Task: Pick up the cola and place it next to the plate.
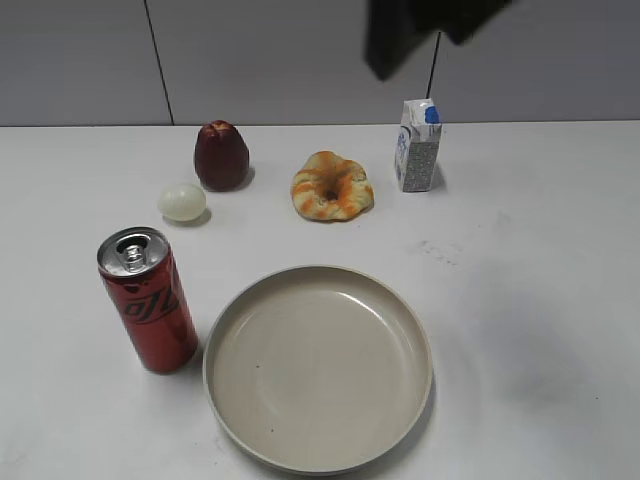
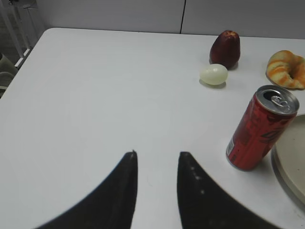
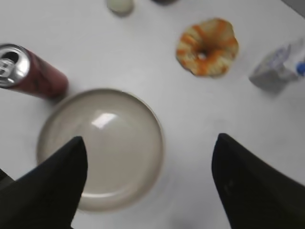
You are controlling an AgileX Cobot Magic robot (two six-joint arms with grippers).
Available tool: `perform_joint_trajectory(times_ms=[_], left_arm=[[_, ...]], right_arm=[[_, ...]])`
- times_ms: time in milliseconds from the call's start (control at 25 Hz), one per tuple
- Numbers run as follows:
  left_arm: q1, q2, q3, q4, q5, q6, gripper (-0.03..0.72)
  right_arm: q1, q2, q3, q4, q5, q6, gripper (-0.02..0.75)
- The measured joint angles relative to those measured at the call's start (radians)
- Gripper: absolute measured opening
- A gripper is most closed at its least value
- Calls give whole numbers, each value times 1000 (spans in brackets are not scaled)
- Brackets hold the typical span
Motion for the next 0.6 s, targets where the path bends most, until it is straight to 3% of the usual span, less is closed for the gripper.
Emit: perform_joint_trajectory(times_ms=[240, 320, 600], left_arm=[[0, 0, 0, 0, 0, 0, 230], [0, 0, 0, 0, 0, 0, 230], [0, 0, 0, 0, 0, 0, 230]], right_arm=[[-253, -295, 426, -10, 1, 53, 585], [-303, -407, 557, -24, -4, 82, 585], [-323, -818, 929, -45, -92, 125, 584]])
